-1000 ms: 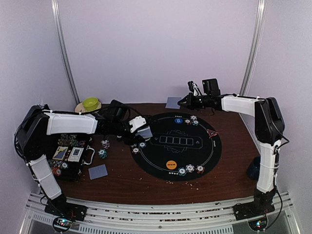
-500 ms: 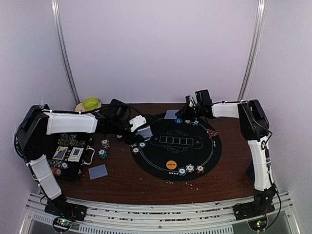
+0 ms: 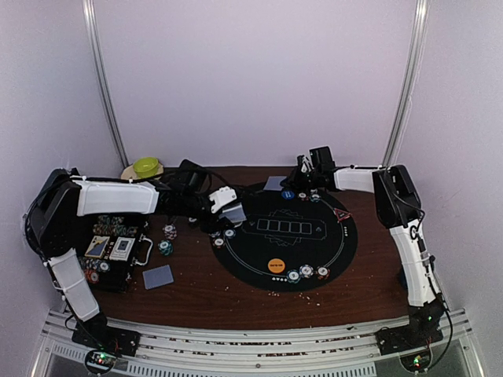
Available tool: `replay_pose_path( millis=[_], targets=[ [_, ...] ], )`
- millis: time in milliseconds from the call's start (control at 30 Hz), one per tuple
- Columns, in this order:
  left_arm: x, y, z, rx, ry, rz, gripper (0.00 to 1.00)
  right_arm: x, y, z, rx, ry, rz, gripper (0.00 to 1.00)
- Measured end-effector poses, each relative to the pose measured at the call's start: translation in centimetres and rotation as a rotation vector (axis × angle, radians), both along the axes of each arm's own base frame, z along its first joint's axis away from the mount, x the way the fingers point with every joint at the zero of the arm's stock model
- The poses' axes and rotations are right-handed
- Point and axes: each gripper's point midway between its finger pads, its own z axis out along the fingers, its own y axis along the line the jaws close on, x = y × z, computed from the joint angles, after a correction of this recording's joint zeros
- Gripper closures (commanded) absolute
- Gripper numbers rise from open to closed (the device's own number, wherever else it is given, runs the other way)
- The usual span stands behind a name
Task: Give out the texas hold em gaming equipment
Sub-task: Distribute the poker card in the small blind area.
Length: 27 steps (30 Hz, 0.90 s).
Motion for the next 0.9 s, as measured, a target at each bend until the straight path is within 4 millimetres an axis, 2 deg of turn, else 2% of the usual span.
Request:
replay_pose_path(
  millis=[100,333,567,767,900],
  targets=[
    [-0.1,0.1,-0.1,0.005,0.006,0.0,0.98,0.6,-0.2,-0.6,-0.017,0.007,-0.019,1.0],
    [-0.1,0.1,-0.2,0.007,0.009,0.0,0.98,1.2,-0.3,0.1,-0.023,-0.012,-0.038,1.0],
    [-0.1,0.1,-0.2,0.007,0.008,0.0,0.98,1.0,0.1,-0.5,-0.034,-0.006,-0.035,0.94],
    [-0.1,0.1,-0.2,0.007,0.009,0.0,0.97,0.6,0.6,-1.0,-0.041,0.002,-0.025,0.85],
    [-0.2,0.1,-0.2,0.007,0.009,-0.001,0.97,0.4,1.0,-1.0,-0.04,0.002,-0.016,0.85]
  ],
)
